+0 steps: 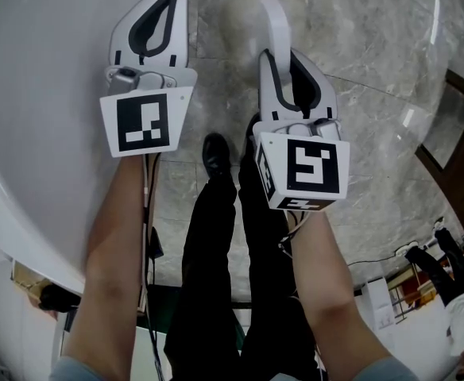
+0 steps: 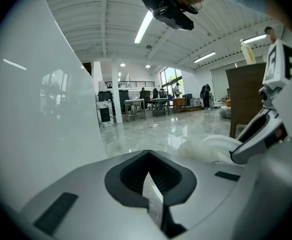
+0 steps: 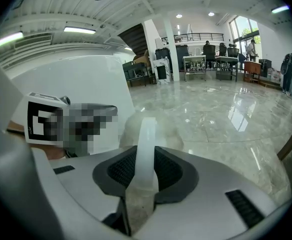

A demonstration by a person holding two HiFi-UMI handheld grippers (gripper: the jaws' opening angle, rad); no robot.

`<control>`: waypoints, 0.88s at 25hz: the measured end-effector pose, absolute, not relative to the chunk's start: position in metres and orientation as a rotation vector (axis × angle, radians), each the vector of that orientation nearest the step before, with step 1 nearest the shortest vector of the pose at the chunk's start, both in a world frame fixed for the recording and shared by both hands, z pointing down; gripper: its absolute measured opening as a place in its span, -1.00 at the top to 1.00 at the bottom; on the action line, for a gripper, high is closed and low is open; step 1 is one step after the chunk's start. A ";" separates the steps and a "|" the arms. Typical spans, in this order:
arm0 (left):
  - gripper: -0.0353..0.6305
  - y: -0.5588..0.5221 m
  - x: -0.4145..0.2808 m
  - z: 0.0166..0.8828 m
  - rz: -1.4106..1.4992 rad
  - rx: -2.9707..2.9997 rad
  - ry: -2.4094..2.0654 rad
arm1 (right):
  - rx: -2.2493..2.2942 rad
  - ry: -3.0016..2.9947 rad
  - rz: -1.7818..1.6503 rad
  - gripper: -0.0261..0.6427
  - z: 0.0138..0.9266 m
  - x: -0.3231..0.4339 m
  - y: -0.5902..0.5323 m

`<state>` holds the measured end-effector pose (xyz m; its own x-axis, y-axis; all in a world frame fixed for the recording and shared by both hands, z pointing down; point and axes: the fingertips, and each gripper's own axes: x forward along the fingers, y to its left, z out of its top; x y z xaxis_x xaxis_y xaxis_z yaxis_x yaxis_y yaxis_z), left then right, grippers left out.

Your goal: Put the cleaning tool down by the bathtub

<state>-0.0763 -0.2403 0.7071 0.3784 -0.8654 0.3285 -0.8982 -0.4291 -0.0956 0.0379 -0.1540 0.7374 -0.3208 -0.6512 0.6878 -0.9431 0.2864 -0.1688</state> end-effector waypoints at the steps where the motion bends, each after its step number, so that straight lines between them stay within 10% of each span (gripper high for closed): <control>1: 0.85 -0.241 -0.077 0.710 0.509 2.523 -1.626 | 1.421 -2.065 0.780 0.61 0.741 0.038 -0.155; 22: 0.85 -0.246 -0.096 0.796 0.529 2.502 -1.688 | 1.382 -2.062 0.776 0.61 0.830 0.015 -0.151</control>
